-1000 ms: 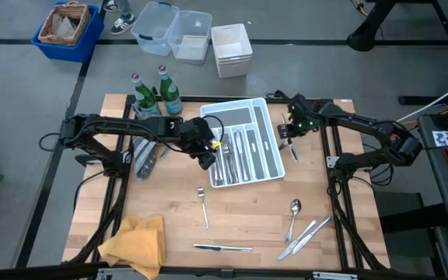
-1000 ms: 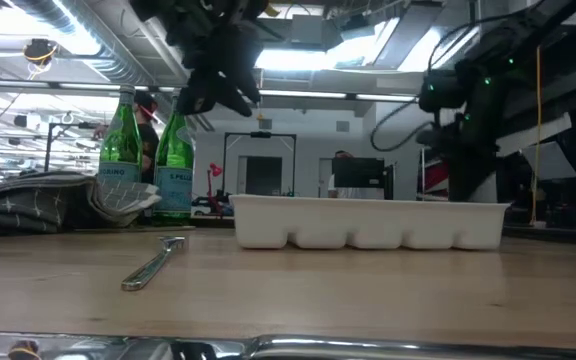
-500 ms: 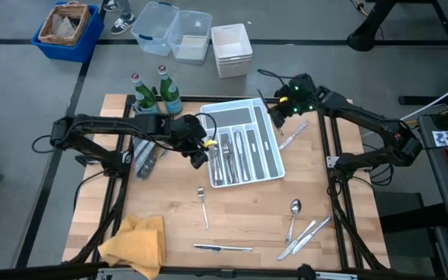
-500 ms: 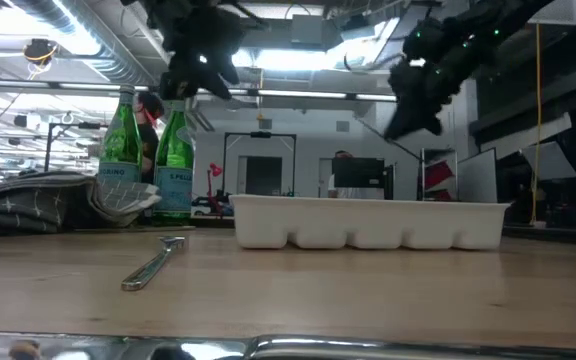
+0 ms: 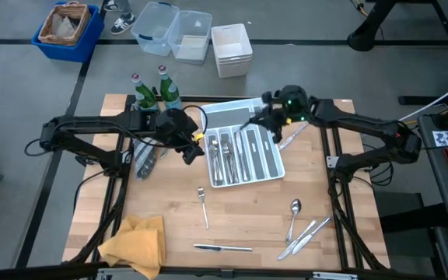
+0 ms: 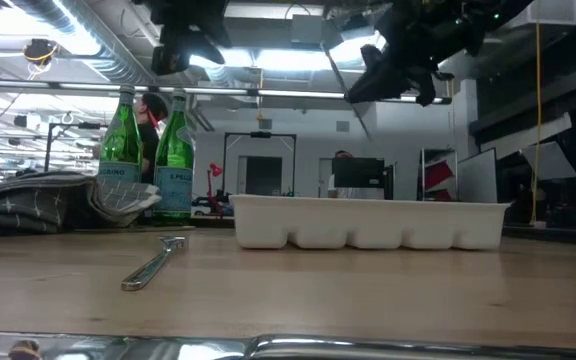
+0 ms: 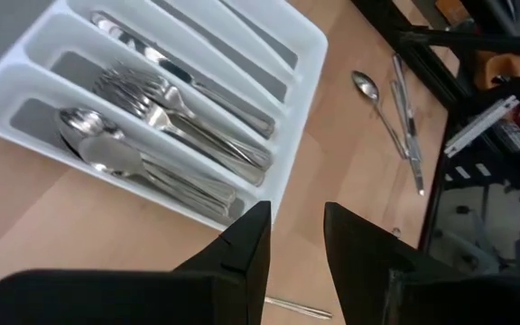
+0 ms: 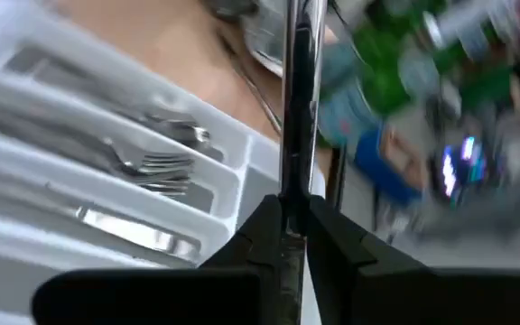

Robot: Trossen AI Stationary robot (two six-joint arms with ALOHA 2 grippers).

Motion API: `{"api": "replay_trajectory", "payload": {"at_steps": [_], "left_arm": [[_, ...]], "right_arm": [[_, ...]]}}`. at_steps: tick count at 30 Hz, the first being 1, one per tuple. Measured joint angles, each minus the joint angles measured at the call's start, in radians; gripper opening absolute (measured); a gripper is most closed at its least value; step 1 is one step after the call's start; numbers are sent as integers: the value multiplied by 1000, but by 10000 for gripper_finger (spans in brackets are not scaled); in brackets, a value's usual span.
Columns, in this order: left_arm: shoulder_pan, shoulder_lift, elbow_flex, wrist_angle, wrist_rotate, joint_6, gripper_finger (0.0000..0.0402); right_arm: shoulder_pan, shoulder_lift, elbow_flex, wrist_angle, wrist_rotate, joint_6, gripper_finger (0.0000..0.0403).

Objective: Sort silverware
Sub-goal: Put the silver table knife into the silverware tray

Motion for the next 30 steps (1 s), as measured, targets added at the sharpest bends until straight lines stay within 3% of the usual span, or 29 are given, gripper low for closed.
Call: {"api": "replay_trajectory", "payload": {"at_steps": [10, 14, 20, 30], "left_arm": [[0, 0, 0, -1, -118, -35, 95], [0, 0, 0, -1, -175, -70, 95], [0, 0, 0, 0, -210, -111, 95], [0, 0, 0, 0, -225, -110, 95]], "right_arm": [[191, 76, 0, 3, 11, -562, 40], [228, 150, 0, 20, 93, -793, 40], [229, 246, 1, -60, 196, -963, 40], [238, 329, 0, -106, 143, -1020, 40]]}}
